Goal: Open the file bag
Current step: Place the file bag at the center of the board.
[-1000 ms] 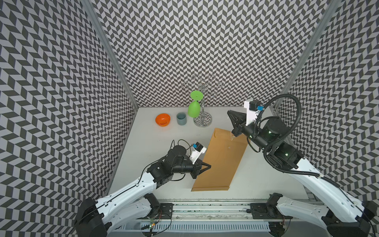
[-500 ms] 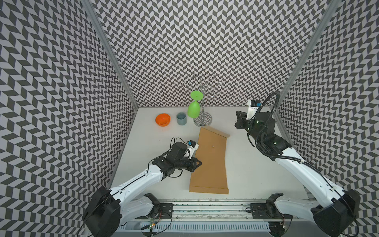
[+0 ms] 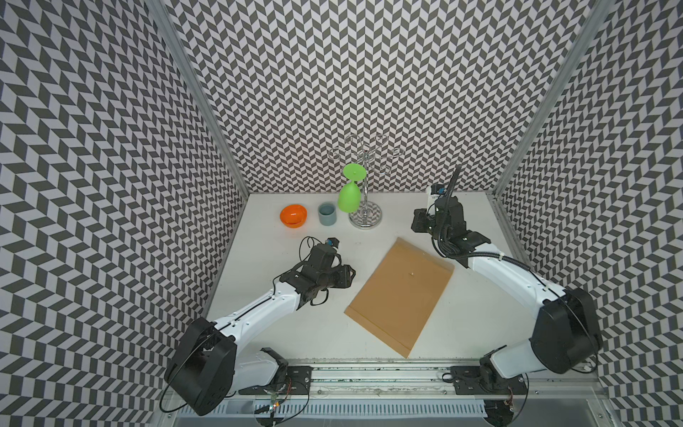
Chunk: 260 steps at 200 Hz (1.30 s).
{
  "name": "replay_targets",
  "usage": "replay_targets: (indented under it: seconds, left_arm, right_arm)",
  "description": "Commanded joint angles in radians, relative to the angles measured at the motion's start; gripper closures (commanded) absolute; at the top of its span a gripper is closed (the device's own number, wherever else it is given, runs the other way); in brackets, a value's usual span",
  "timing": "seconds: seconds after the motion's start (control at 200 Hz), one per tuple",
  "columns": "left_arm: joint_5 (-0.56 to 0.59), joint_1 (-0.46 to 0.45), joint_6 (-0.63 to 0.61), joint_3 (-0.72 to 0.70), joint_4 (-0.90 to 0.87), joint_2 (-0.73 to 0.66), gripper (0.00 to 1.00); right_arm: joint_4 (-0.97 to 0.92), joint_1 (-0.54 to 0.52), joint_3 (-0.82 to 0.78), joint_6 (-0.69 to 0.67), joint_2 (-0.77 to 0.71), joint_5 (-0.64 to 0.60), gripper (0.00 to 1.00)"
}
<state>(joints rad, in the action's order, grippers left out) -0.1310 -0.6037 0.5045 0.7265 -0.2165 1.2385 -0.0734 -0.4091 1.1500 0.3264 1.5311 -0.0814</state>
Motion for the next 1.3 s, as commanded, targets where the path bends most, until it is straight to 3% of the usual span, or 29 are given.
replay_targets:
  seconds: [0.0,0.09,0.14,0.25,0.726,0.891,1.117,1.207,1.297]
  left_arm:
    - [-0.008,-0.129,0.025,0.021,0.094,-0.013,0.61]
    - [-0.085,-0.232,0.068,0.017,0.141,0.068,0.91]
    - [-0.123,-0.269,0.092,-0.002,0.18,0.103,1.0]
    - [-0.13,-0.31,0.107,-0.057,0.216,0.144,1.0]
    - [-0.104,-0.292,0.066,-0.177,0.263,0.283,1.0]
    - [-0.146,-0.241,0.05,-0.198,0.291,0.314,1.0]
    - [-0.194,-0.238,0.061,-0.23,0.338,0.308,1.0]
    - [-0.203,-0.239,0.069,-0.237,0.345,0.303,1.0]
    - [-0.197,-0.239,0.068,-0.24,0.344,0.29,1.0]
  right_arm:
    - [0.064,0.006,0.043,-0.006,0.054,0.025,1.0]
    - [0.079,0.026,0.05,-0.007,0.09,0.022,1.0]
    - [0.078,0.051,0.063,0.0,0.111,0.034,1.0]
    - [0.084,0.118,0.097,0.021,0.157,0.059,1.0]
    - [0.058,0.317,0.274,0.066,0.409,0.076,1.0]
    - [0.02,0.332,0.368,0.081,0.522,0.153,1.0]
    - [-0.038,0.318,0.505,0.101,0.636,0.229,1.0]
    - [-0.064,0.315,0.53,0.093,0.626,0.205,0.78]
    - [-0.09,0.314,0.531,0.064,0.577,0.158,0.5]
